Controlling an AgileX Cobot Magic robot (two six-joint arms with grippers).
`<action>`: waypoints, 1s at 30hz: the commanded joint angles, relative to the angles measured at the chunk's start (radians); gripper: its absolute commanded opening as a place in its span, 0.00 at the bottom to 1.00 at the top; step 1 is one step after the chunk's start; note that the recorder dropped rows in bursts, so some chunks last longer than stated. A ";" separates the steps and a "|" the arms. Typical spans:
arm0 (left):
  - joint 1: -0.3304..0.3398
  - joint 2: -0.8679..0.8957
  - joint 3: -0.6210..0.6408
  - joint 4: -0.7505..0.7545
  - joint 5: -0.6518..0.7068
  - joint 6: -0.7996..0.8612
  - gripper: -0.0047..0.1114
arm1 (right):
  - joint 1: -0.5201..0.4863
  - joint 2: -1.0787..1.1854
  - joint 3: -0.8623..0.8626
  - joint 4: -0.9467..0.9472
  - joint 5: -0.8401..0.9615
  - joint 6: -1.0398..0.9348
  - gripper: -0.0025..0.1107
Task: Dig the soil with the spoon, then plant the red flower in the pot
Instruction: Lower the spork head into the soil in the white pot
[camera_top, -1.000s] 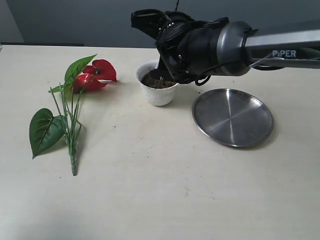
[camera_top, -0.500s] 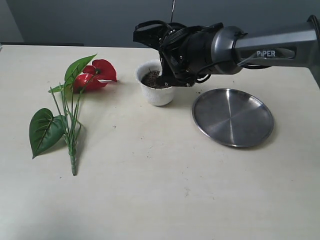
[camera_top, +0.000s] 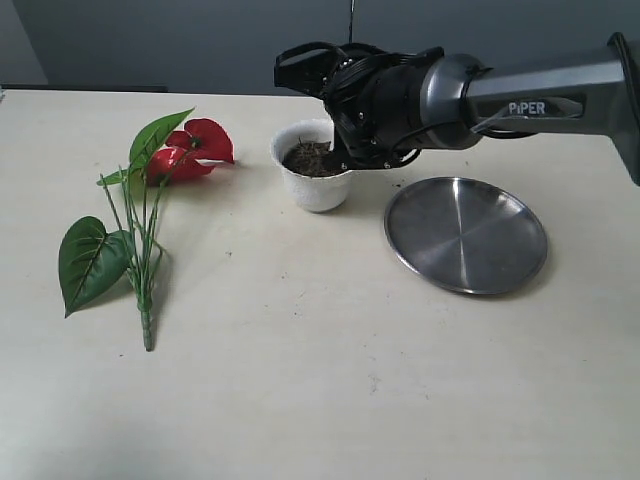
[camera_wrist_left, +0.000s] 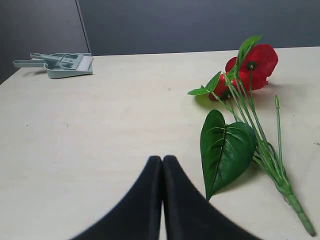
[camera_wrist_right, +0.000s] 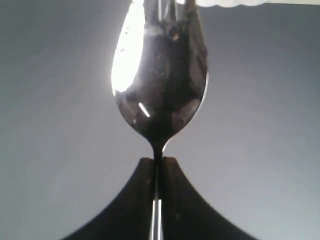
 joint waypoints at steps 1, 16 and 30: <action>-0.005 -0.005 0.005 0.003 -0.009 -0.002 0.04 | -0.004 -0.002 -0.010 -0.011 0.001 -0.009 0.02; -0.005 -0.005 0.005 0.003 -0.009 -0.002 0.04 | -0.016 0.078 -0.105 -0.011 -0.072 -0.041 0.02; -0.005 -0.005 0.005 0.003 -0.009 -0.002 0.04 | -0.016 0.122 -0.113 -0.011 -0.124 -0.041 0.02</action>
